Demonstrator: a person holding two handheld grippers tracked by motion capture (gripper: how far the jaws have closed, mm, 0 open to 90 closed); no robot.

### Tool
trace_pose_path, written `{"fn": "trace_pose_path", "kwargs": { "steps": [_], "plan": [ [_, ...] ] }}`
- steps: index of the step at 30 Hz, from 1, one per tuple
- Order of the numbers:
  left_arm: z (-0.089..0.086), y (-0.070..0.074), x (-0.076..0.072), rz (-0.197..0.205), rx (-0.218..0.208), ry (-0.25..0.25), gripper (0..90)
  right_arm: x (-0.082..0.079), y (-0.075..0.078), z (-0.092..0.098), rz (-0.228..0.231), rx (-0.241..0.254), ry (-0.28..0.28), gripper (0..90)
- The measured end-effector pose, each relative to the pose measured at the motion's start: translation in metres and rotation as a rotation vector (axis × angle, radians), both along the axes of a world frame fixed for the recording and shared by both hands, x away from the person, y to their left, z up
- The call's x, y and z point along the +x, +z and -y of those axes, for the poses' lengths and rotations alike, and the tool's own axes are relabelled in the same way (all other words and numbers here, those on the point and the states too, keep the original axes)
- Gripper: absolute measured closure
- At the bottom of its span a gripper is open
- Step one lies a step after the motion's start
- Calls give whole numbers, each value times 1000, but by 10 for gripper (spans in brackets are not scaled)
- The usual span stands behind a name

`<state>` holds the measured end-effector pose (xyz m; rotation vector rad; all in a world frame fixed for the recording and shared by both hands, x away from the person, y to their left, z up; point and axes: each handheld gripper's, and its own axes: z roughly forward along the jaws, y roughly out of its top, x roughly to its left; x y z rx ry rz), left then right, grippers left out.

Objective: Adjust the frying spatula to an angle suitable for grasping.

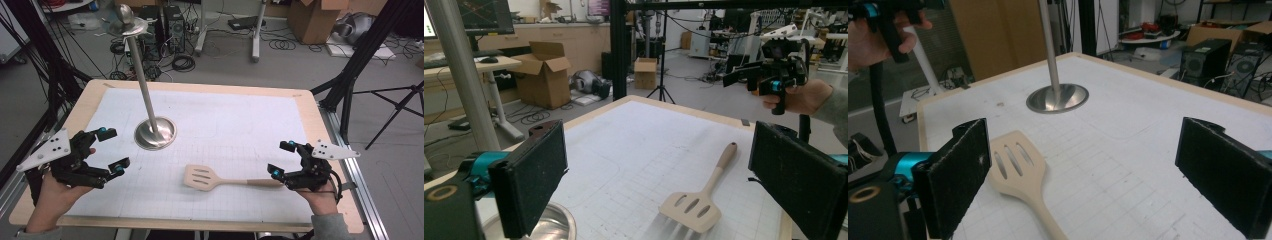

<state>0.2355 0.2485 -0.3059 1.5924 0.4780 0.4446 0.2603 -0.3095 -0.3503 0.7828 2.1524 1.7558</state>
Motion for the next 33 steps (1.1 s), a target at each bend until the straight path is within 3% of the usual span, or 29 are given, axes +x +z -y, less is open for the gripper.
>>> {"fn": "trace_pose_path", "kwargs": {
  "steps": [1, 3, 7, 11, 13, 14, 15, 16, 25, 33],
  "plan": [
    [0, 0, 0, 0, 1, 1, 91, 0, -1, 0, 10, -7, 17, 196],
    [0, 0, -1, -1, 2, 0, 91, -1, -3, -1, 6, -16, 33, 201],
    [-1, 0, -1, 0, -1, 1, 91, -1, -8, -5, -4, -40, 62, 309],
    [-1, -1, 0, -6, 4, 3, 91, 0, -14, -10, -21, -88, 97, 457],
    [-1, -1, 0, -9, 6, 5, 91, 1, -17, -10, -21, -95, 113, 549],
    [-1, -1, 0, -10, 5, 6, 91, 1, -19, -10, -45, -96, 118, 610],
    [-1, -1, -1, -10, 8, 7, 91, 1, -19, -10, -45, -96, 118, 610],
    [-1, -1, -1, -11, 11, 7, 91, 1, -22, -8, -55, -83, 121, 688],
    [0, -4, 0, -21, 22, 7, 91, 1, -34, -4, -94, -76, 119, 835],
    [1, -6, 1, -27, 34, 3, 91, -1, -46, -4, -111, -161, 185, 891]
  ]
}}
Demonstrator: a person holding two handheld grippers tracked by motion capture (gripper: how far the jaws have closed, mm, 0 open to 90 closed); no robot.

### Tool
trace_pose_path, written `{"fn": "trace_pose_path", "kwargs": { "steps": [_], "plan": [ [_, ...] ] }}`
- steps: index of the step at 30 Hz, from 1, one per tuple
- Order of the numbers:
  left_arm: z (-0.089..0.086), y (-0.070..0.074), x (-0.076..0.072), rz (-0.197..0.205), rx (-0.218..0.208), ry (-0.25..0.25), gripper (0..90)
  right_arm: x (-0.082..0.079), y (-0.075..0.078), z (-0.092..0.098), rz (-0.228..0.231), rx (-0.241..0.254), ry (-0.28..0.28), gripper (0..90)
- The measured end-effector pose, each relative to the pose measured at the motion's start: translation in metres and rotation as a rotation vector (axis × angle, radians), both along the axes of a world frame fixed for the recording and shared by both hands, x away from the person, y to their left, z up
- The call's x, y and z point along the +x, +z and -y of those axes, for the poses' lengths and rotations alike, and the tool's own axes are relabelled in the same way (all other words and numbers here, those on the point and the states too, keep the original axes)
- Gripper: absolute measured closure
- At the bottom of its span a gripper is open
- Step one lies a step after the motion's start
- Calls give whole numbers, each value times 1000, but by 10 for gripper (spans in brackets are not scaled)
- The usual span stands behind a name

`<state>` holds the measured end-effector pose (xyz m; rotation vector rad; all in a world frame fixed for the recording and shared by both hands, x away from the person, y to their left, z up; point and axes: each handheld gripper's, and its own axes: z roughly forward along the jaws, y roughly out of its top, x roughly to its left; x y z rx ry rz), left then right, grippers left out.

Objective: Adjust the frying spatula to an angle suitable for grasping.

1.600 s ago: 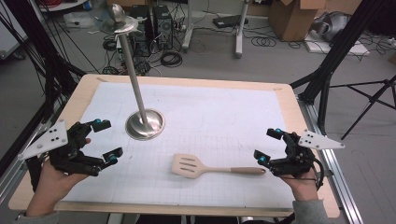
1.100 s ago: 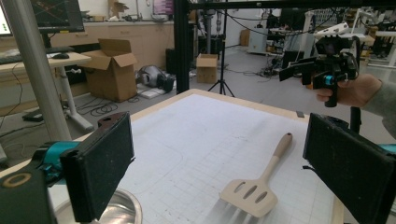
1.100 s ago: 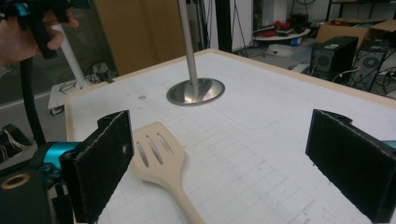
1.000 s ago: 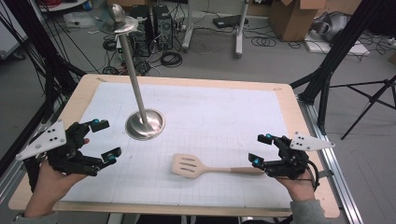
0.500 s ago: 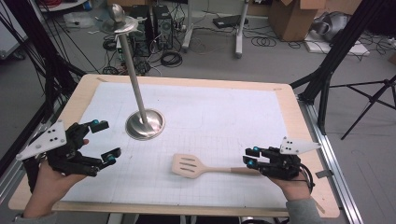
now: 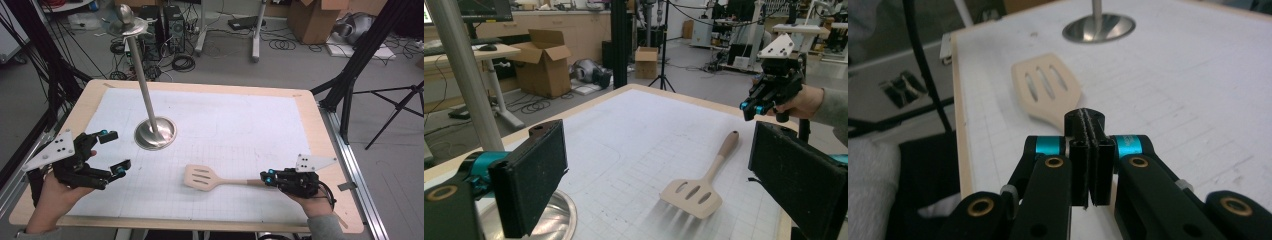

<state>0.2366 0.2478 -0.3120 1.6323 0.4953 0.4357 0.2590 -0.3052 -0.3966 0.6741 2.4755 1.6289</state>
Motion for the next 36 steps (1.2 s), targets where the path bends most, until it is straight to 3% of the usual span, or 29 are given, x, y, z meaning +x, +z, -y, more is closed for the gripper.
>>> {"fn": "trace_pose_path", "kwargs": {
  "steps": [5, 8, 12, 23, 28, 34, 36],
  "plan": [
    [1, -2, 1, -7, 5, -1, 91, 0, -10, 1, -7, -41, 74, 892],
    [0, -3, 2, -11, 8, 1, 91, 0, -15, 2, -10, -67, 91, 892],
    [1, -4, 3, -15, 6, 1, 91, 4, -23, 5, -55, -103, 59, 893],
    [0, -6, 4, -22, 8, 0, 91, 10, -39, 1, -102, -205, 51, 893],
    [0, -6, 4, -23, 9, 3, 91, 12, -42, 2, -123, -206, 45, 894],
    [-1, -6, 3, -24, 8, 4, 91, 15, -48, 1, -138, -261, 53, 895],
    [-1, -7, 3, -26, 8, 7, 91, 16, -48, 1, -134, -254, 55, 895]
  ]
}}
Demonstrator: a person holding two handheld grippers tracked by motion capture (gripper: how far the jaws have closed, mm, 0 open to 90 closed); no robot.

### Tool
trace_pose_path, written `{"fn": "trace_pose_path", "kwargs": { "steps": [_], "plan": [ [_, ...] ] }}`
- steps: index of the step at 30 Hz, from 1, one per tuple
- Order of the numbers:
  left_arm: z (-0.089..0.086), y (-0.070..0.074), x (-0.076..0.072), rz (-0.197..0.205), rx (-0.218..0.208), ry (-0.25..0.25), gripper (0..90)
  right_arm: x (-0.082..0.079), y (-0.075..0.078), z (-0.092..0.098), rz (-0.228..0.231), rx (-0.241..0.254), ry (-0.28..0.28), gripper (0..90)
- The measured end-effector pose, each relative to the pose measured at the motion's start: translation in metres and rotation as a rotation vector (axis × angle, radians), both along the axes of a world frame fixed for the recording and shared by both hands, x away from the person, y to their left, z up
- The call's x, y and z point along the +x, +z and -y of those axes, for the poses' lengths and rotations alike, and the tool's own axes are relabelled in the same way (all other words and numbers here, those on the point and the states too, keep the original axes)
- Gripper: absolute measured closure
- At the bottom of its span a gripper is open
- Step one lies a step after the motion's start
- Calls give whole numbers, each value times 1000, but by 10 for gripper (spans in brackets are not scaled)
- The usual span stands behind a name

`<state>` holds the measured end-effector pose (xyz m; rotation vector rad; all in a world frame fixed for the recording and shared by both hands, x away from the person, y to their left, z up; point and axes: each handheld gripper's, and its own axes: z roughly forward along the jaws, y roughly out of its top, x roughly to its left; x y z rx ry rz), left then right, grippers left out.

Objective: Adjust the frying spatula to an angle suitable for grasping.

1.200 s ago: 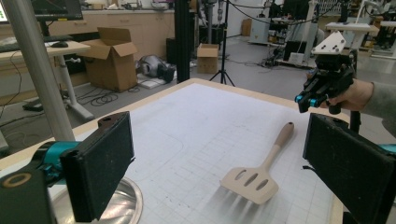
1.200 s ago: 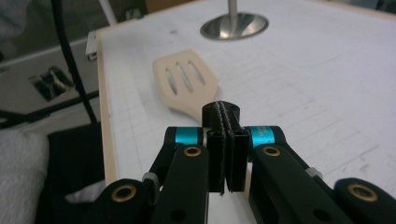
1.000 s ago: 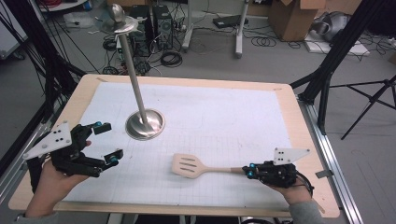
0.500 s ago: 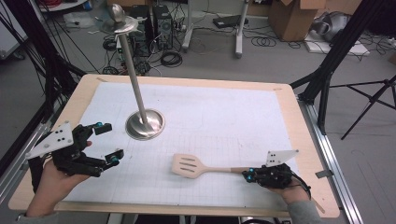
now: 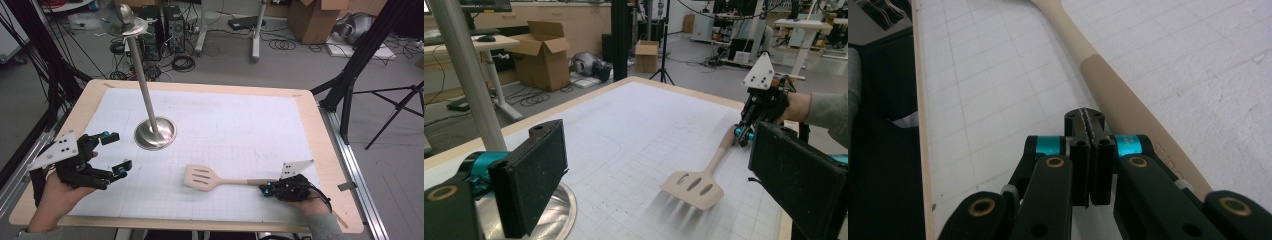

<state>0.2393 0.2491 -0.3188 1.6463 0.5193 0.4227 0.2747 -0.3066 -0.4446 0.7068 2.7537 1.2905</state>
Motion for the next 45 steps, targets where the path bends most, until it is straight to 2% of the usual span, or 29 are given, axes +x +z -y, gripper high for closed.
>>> {"fn": "trace_pose_path", "kwargs": {
  "steps": [8, 9, 11, 18, 22, 25, 27, 33, 36, 41, 45],
  "plan": [
    [-1, -1, -1, -5, 6, 3, 91, 4, 1, 0, 63, -8, -8, 900],
    [-1, -2, -1, -6, 7, 5, 91, 4, 2, -1, 86, -24, -4, 899],
    [-1, -2, -2, -6, 3, 7, 91, 5, 3, -2, 100, -38, -13, 900],
    [-3, -3, -4, -10, 12, 12, 91, 11, 3, -1, 106, -47, 6, 900],
    [-4, -4, -6, -12, 16, 17, 91, 14, 3, -2, 132, -75, 10, 900],
    [-5, -4, -7, -10, 15, 21, 91, 17, 4, -2, 147, -93, -1, 900],
    [-7, -4, -8, -10, 16, 26, 91, 22, 4, -3, 158, -117, -27, 900],
    [-11, -5, -12, -13, 15, 38, 91, 31, 3, 0, 149, -113, -69, 900],
    [-13, -5, -15, -13, 18, 46, 91, 36, 3, 1, 152, -127, -101, 900],
    [-17, -4, -19, -15, 20, 56, 91, 40, 4, 1, 132, -126, -121, 900],
    [-19, -4, -20, -14, 18, 62, 91, 39, 12, 3, 98, -16, -147, 900]
  ]
}}
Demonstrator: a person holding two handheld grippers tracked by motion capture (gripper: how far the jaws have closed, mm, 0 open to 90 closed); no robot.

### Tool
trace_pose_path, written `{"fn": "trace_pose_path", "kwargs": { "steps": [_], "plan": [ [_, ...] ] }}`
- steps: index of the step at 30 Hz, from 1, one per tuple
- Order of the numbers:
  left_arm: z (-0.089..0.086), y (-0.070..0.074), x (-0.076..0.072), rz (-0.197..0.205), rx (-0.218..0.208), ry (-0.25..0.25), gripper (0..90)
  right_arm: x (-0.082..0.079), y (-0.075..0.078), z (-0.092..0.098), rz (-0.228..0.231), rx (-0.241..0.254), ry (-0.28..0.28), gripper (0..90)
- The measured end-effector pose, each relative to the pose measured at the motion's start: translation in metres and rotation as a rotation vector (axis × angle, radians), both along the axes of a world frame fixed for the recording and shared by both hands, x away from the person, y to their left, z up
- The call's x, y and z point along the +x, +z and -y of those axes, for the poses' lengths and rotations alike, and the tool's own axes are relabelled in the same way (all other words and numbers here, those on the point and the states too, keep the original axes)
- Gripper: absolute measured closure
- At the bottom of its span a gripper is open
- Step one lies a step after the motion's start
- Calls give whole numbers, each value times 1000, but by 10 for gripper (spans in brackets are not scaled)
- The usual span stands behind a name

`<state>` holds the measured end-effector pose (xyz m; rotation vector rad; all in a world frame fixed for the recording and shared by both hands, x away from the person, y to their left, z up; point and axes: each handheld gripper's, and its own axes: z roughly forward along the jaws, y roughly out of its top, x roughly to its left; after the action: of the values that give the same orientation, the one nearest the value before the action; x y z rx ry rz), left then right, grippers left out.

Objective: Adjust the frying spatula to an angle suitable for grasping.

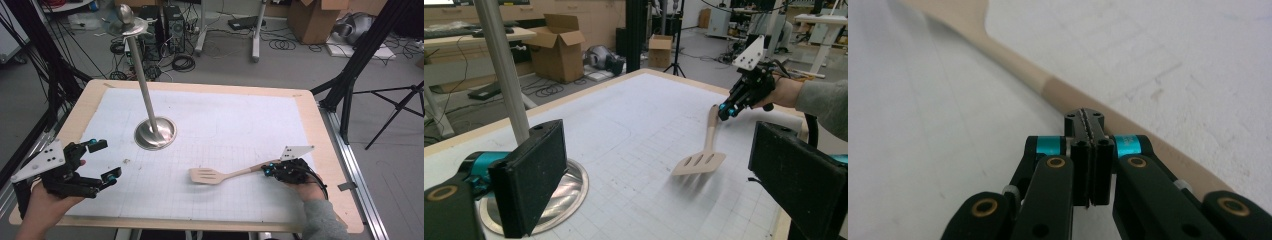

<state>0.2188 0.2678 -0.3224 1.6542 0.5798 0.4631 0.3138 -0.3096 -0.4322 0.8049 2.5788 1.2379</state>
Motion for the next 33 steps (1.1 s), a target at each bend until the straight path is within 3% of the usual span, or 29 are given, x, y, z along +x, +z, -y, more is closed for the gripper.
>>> {"fn": "trace_pose_path", "kwargs": {
  "steps": [3, 10, 16, 27, 33],
  "plan": [
    [0, -1, 0, 1, 2, 6, 91, 2, 7, -9, 13, 61, -5, 900],
    [1, -2, -1, -2, 8, 3, 91, 6, 9, -59, 21, -19, 42, 900],
    [-1, -3, -2, -7, 6, 4, 91, 10, 1, -82, -4, -80, 69, 900],
    [-2, -4, -4, -11, 8, 6, 91, 15, -6, -99, -4, -106, 70, 900],
    [-2, -4, -4, -13, 12, 7, 91, 15, -7, -97, -53, -83, 78, 900]
  ]
}}
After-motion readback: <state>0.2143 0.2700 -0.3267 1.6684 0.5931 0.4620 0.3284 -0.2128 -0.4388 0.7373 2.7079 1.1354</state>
